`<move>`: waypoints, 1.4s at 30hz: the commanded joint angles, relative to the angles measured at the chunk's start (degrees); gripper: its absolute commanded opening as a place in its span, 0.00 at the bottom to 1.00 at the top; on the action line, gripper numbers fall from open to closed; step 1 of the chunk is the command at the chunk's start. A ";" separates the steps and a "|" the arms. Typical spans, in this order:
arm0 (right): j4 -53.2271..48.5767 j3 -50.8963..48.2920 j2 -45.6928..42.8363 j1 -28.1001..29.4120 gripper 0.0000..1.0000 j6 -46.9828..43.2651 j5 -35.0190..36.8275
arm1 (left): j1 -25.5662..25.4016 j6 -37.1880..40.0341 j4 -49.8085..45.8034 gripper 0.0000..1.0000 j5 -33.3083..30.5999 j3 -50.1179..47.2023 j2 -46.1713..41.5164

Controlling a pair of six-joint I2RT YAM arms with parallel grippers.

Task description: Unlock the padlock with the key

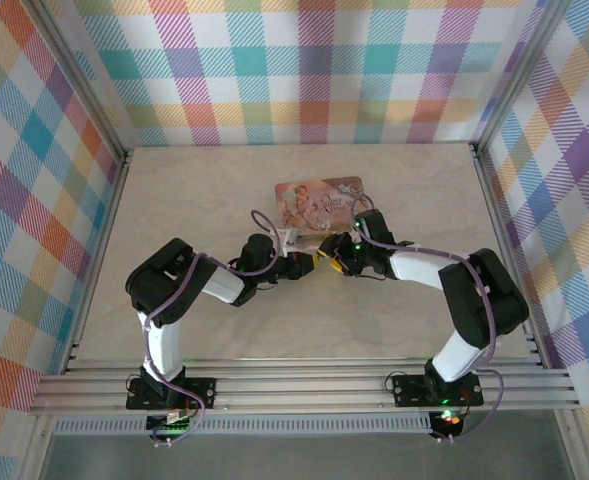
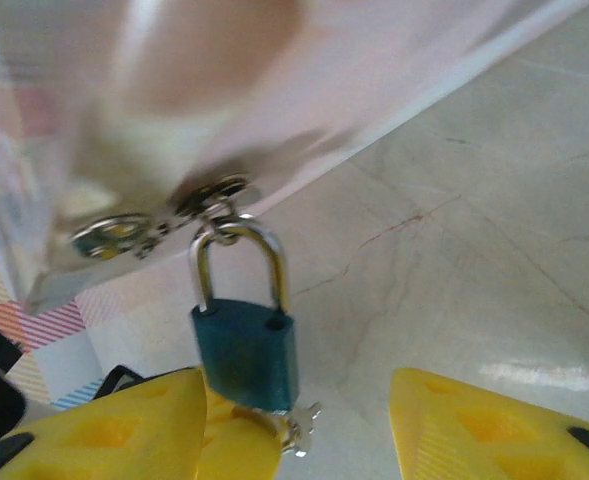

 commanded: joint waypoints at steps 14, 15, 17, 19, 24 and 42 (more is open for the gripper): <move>10.47 0.43 6.05 -0.39 0.43 1.31 -2.76 | 0.42 -0.80 4.54 0.00 2.32 2.97 2.30; 10.90 0.48 6.42 -0.46 0.41 1.31 -3.15 | 0.44 -0.93 4.63 0.00 2.32 3.10 2.46; 11.42 0.43 7.16 -0.66 0.34 1.22 -3.63 | 0.51 -1.13 4.70 0.00 2.47 3.41 2.64; 12.05 0.34 7.63 -0.91 0.24 1.01 -3.97 | 0.60 -1.45 4.80 0.00 2.40 3.62 2.86; 12.30 0.34 8.63 -1.36 0.06 -0.07 -5.31 | 1.02 -3.00 5.26 0.00 2.49 4.07 3.46; 13.31 -0.89 7.96 -1.36 0.00 -6.87 -11.70 | 4.19 -20.37 10.69 0.00 8.64 13.09 11.54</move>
